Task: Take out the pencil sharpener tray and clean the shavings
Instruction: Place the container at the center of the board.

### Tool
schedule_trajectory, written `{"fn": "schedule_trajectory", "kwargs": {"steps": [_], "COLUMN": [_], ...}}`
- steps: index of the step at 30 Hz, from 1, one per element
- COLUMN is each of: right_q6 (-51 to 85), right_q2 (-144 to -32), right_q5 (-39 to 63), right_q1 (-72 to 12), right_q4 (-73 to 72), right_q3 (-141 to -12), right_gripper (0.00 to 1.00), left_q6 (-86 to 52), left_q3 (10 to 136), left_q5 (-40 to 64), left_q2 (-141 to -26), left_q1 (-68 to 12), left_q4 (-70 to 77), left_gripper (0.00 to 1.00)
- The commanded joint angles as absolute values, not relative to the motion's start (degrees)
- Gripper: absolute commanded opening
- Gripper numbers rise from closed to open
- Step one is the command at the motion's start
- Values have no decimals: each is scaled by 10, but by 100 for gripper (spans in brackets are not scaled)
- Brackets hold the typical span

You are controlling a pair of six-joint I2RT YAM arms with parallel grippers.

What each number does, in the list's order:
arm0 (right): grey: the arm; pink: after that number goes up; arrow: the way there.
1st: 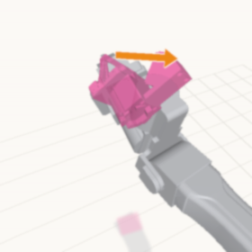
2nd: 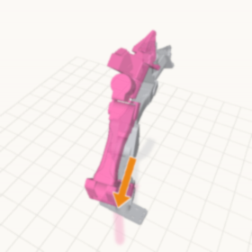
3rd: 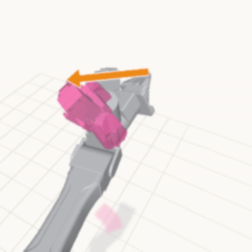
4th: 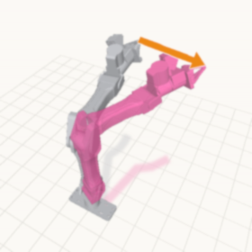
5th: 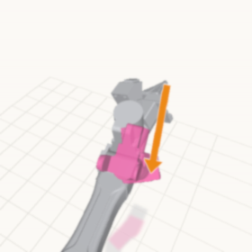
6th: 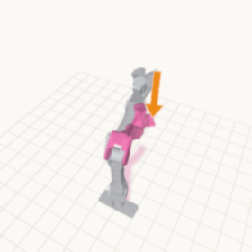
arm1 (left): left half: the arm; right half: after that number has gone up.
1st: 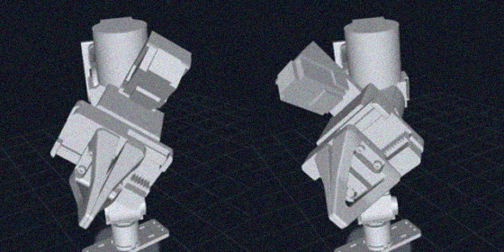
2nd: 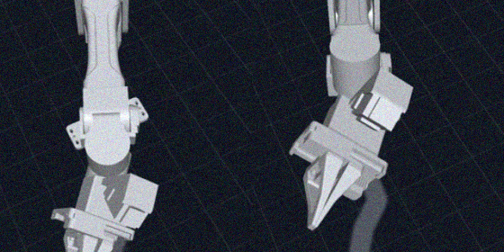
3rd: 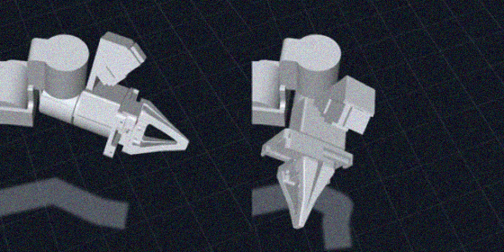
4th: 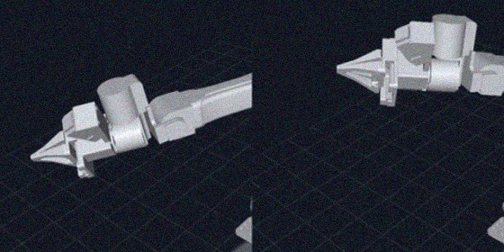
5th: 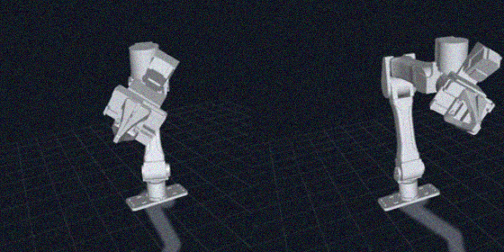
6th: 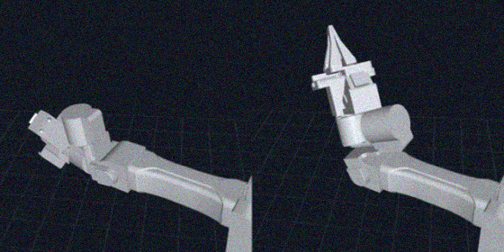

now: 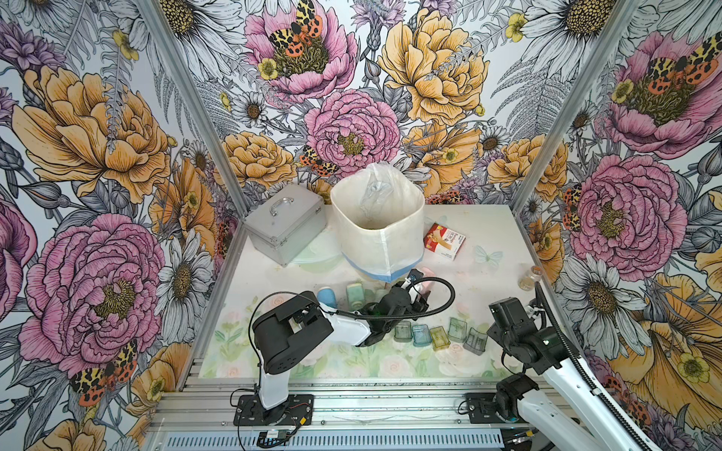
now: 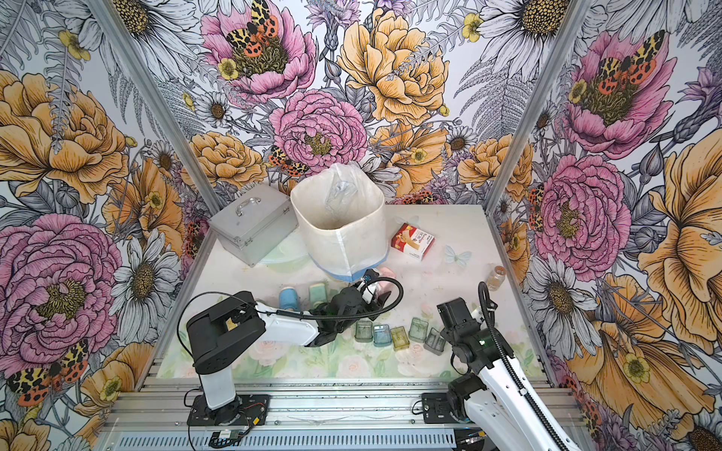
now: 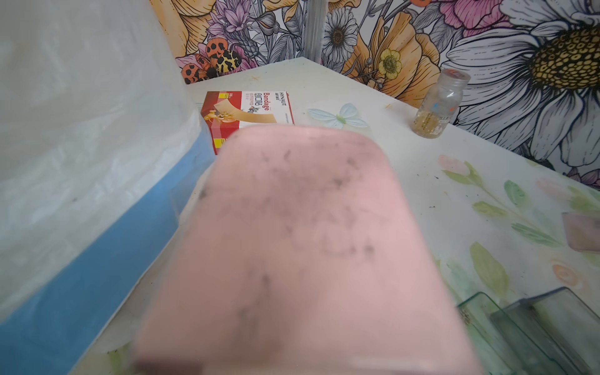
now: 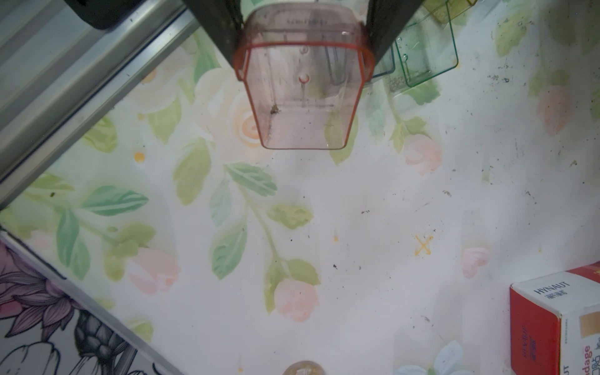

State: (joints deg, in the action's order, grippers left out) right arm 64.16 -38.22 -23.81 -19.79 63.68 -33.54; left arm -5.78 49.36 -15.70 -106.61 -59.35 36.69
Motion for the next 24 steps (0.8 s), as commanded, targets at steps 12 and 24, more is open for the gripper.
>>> {"fn": "schedule_trajectory", "kwargs": {"steps": [12,24], "right_q6": [678,641], "right_q2": [-335,-415], "right_q5": [-244,-188], "right_q1": [-199,-199], "right_q4": [613,592], "right_q3": [-250,-269], "right_gripper": [36,60], "left_q6": [-55,-54], "left_q3": [472,474], "left_q5": [-127,-124], "left_q2": [-1057,-1050], "left_q1": [-582,-583], "left_q4": [432,432], "left_gripper": [0,0]}}
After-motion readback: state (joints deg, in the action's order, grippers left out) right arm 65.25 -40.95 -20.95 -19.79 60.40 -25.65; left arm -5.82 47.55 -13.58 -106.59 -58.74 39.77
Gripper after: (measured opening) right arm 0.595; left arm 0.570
